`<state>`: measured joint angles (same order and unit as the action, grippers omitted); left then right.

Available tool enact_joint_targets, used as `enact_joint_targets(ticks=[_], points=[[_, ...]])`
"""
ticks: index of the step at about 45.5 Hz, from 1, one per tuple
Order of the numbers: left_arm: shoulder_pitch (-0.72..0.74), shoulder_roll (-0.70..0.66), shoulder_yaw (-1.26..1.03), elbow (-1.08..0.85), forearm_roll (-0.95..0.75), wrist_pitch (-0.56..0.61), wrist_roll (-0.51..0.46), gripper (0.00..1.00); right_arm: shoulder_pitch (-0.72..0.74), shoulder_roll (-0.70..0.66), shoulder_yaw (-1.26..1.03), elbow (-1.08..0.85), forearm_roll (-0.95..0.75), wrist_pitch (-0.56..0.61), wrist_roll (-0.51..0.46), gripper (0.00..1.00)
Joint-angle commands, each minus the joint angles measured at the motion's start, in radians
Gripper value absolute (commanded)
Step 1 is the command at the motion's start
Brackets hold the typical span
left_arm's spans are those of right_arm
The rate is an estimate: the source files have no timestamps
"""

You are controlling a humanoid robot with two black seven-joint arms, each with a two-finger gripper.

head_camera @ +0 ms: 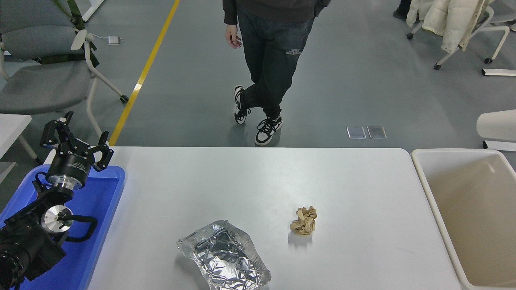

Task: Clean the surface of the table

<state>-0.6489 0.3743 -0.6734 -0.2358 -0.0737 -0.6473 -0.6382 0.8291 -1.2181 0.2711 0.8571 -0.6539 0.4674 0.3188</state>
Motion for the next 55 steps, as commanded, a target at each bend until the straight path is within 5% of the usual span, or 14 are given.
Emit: enact_joint_targets(ticks=[1, 25, 55], points=[[0.000, 0.000, 0.000, 0.000, 0.000, 0.000, 0.000, 1.00, -0.140, 0.181, 0.010, -0.260, 0.118, -0.075, 0.037, 0.00], [0.000, 0.000, 0.000, 0.001, 0.000, 0.000, 0.000, 1.00, -0.249, 0.675, 0.016, -0.915, 0.296, -0.144, 0.066, 0.00], [0.000, 0.000, 0.000, 0.001, 0.000, 0.000, 0.000, 1.00, -0.300, 0.887, 0.016, -0.923, 0.508, -0.533, 0.016, 0.00]])
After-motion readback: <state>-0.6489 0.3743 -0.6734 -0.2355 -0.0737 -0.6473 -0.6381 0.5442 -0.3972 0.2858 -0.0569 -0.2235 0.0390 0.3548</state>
